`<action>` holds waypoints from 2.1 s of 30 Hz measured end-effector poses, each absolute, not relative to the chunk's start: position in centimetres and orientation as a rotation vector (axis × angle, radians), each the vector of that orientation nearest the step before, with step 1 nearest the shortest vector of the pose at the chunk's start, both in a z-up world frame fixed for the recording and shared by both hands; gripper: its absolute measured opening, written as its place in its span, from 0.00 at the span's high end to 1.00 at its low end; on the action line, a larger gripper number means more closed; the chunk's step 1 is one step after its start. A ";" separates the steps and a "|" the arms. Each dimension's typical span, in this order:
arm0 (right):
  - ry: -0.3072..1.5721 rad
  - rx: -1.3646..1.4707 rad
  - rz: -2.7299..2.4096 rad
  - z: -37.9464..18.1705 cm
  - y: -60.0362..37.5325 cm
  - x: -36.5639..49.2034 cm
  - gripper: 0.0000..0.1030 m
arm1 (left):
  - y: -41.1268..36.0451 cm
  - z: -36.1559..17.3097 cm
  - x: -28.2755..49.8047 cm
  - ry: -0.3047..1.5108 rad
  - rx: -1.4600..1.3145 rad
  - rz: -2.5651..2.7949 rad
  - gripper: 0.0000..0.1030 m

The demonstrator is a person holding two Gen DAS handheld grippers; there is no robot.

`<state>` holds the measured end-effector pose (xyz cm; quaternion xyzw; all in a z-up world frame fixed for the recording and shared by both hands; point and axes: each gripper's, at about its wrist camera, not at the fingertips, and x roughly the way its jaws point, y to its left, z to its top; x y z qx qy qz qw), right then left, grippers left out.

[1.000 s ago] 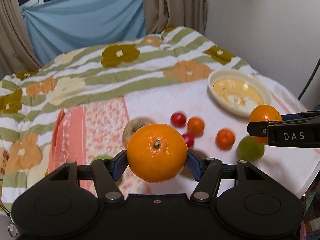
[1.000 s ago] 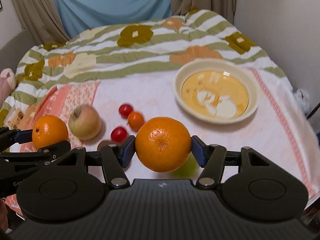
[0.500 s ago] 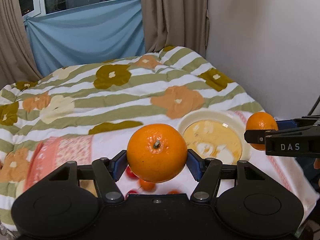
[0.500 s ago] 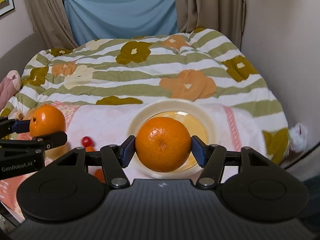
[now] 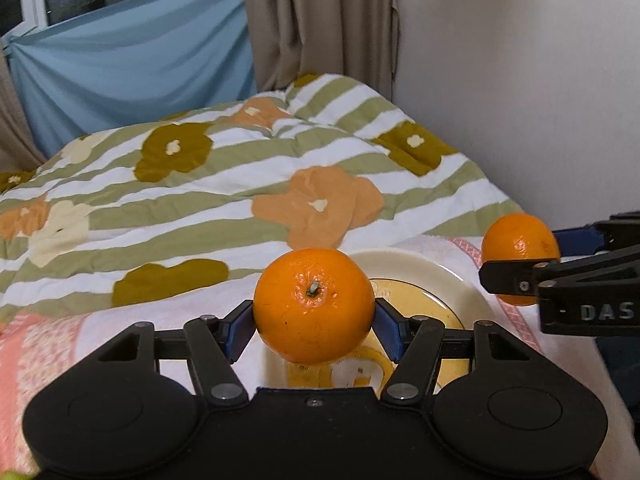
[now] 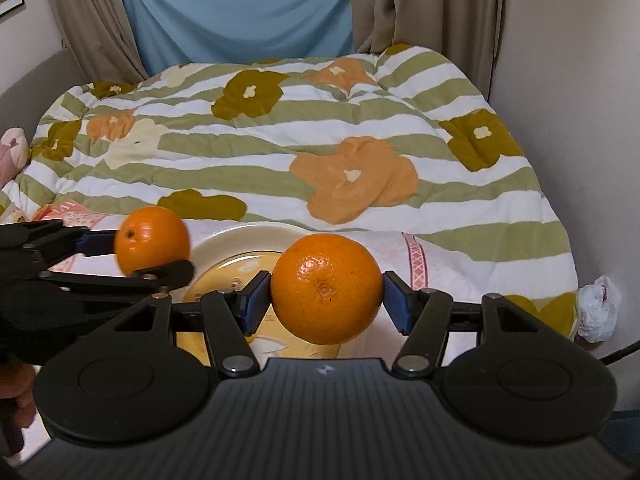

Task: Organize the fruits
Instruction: 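Carry the orange into the duck bowl and open the left tool while the right tool carries its orange, then lower the orange into the duck bowl and open the right tool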

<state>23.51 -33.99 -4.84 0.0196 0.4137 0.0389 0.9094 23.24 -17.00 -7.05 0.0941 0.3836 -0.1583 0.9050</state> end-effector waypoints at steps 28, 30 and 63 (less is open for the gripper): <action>0.912 0.019 0.176 -7.4 -34.1 26.3 0.27 | -17.5 -8.7 22.7 0.862 0.268 -0.313 0.05; 0.914 -0.002 0.193 -7.7 -33.7 26.6 0.27 | -17.1 -8.7 22.5 0.873 0.262 -0.302 0.04; 0.808 -0.233 0.271 -9.7 -30.7 26.1 0.00 | -15.0 -7.8 19.6 0.894 0.246 -0.235 0.02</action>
